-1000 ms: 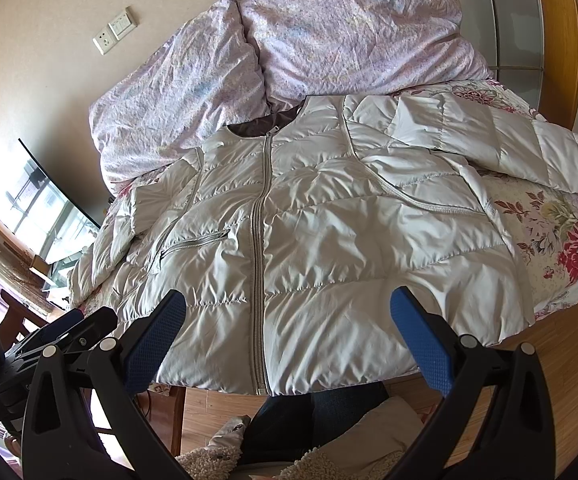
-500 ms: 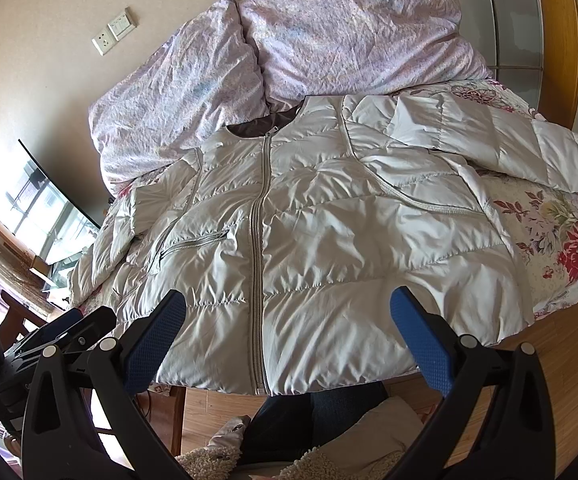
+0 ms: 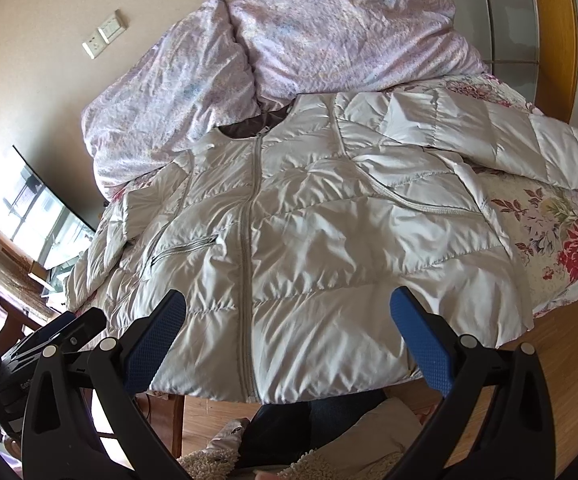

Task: Fold large clothes
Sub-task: 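Grasp the sleeve nearest the right gripper and fold it across the jacket body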

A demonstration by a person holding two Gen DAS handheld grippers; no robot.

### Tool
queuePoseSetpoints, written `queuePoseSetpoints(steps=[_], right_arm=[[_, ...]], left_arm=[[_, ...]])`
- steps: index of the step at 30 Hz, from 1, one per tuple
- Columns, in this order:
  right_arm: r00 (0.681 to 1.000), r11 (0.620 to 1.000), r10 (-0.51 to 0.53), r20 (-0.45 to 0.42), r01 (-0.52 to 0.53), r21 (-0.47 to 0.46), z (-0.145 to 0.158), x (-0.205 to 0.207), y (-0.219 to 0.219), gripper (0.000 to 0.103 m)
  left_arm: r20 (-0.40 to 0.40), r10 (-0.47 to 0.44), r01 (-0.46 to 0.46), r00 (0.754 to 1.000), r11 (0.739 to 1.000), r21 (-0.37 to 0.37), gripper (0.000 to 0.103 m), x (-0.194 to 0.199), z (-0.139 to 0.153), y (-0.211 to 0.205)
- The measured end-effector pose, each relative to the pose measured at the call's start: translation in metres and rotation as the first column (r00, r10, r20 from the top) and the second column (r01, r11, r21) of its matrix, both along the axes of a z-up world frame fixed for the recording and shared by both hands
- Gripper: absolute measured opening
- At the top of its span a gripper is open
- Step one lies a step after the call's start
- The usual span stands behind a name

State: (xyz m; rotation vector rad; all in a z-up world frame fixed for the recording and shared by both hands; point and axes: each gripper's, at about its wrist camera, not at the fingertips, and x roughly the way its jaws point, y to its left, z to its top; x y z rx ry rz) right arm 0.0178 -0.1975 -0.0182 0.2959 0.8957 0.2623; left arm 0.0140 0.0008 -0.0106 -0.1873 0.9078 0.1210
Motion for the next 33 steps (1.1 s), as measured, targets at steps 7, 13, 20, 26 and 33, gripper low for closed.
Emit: queuePoseSetpoints(steps=[7,13,20,26,33], right_arm=[[0.990,0.993,-0.114,-0.078,0.117,0.034,-0.027,0.039,-0.043,0.102],[0.911,0.910,-0.402,-0.088,0.408,0.077,-0.048,0.068,-0.135,0.102],[0.699,0.689,-0.697,-0.157,0.715,0.120,-0.080,0.086,-0.254,0.091],[0.564,0.526,-0.783,-0.263,0.826,0.203,-0.109,0.094,-0.317,0.069],[0.508,0.451,-0.820,-0.263,0.857,0.250,-0.118,0.102,-0.343,0.044]], left_arm=[[-0.030,-0.008,0.009,1.000,1.000,0.023,0.101,0.029,-0.010,0.005],[-0.070,-0.037,0.037,0.997,0.999,0.001,0.101,0.062,-0.030,0.010],[-0.088,-0.068,0.066,0.994,0.997,-0.032,0.101,0.095,-0.050,0.017],[-0.089,-0.071,0.071,0.993,0.997,-0.009,0.101,0.114,-0.061,0.019],[-0.111,-0.069,0.062,0.991,0.996,-0.064,0.101,0.127,-0.076,0.032]])
